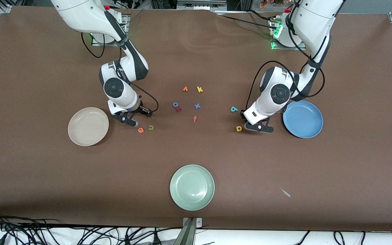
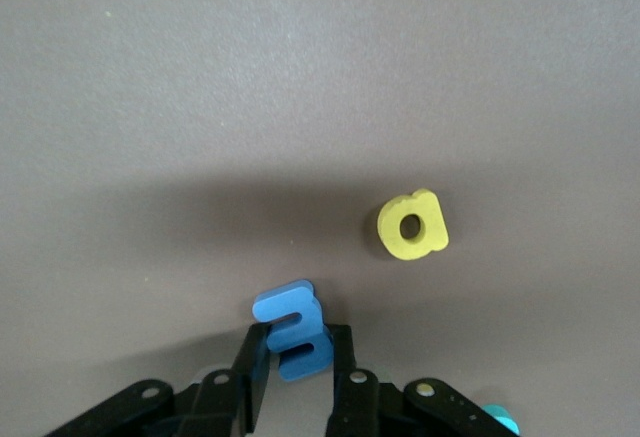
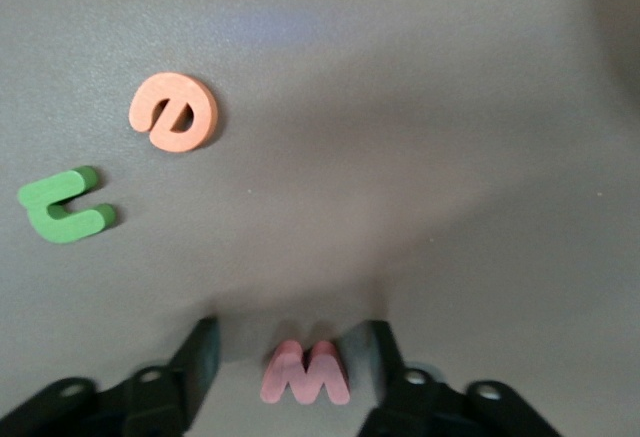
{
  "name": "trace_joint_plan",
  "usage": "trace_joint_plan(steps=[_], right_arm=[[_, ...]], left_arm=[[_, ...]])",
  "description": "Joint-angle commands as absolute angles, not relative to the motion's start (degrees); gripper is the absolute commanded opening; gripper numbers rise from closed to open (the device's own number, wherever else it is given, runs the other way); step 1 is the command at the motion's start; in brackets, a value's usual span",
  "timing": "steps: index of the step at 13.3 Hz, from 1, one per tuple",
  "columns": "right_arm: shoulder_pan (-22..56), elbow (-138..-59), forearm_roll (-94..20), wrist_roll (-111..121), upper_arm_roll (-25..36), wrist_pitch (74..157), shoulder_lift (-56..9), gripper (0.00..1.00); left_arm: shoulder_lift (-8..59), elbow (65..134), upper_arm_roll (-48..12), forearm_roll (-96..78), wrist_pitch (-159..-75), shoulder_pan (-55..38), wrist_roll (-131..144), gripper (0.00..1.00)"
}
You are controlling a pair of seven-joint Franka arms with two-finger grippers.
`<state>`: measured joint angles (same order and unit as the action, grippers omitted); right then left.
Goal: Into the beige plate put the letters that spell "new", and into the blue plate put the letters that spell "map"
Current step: 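Place the blue m and pink w on their plates with both grippers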
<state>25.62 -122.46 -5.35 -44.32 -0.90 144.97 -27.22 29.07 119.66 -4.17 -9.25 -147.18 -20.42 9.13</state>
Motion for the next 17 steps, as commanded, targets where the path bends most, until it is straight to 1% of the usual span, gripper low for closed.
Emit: trace_joint_plan(steps=[1, 4, 5, 7, 8, 9, 11, 13, 14, 15, 17], right_arm=[[25.8, -123.5, -4.8, -44.9, -2.1, 145.7, -26.8, 0.57], [25.8, -124.0, -4.8, -44.6, -2.2, 145.7, -26.8, 0.57], [25.8, -124.2, -4.7, -44.2, -2.2, 145.7, -26.8, 0.56], [25.8, -124.3, -4.7, -44.2, -2.2, 145.6, -26.8, 0.52], [25.8, -124.6, -4.7, -44.0, -2.3, 145.7, -26.8, 0.48], [25.8, -124.6, -4.7, -43.4, -2.3, 145.7, -26.8, 0.46], [25.8, -124.9, -4.7, -42.9, -2.3, 145.7, -26.8, 0.41], [25.8, -124.9, -4.6, -42.7, -2.3, 145.7, -26.8, 0.35], [25.8, -124.9, -4.6, -42.1, -2.3, 145.7, -26.9, 0.31], [25.8, -124.7, -4.6, -41.8, -2.3, 145.6, -26.9, 0.30], [25.8, -124.4, -4.6, -41.5, -2.3, 145.3, -26.9, 0.28]], left_arm=[[25.2, 119.5, -2.6, -9.8, -145.0, -19.3, 8.1, 0.17], [18.7, 120.6, -2.6, -9.8, -136.1, -12.8, 1.7, 0.18], [17.1, 121.5, -2.6, -9.8, -134.2, -10.4, -2.3, 0.18], [14.1, 125.3, -2.6, -9.8, -133.8, -5.1, -10.8, 0.18], [13.6, 127.0, -2.6, -9.8, -133.9, -2.3, -15.2, 0.19], [13.5, 128.3, -2.4, -9.8, -133.9, 0.2, -19.6, 0.19], [14.0, 129.1, 0.7, -9.8, -133.9, 3.0, -25.8, 0.19], [14.2, 129.1, 1.2, -9.8, -134.2, 3.1, -26.8, 0.33], [14.2, 129.1, 1.1, -10.1, -134.5, 2.9, -26.5, 0.54], [14.2, 128.9, 1.1, -10.6, -134.6, 2.4, -26.5, 0.68], [14.1, 128.5, 0.6, -11.2, -134.8, 0.4, -26.3, 0.74]])
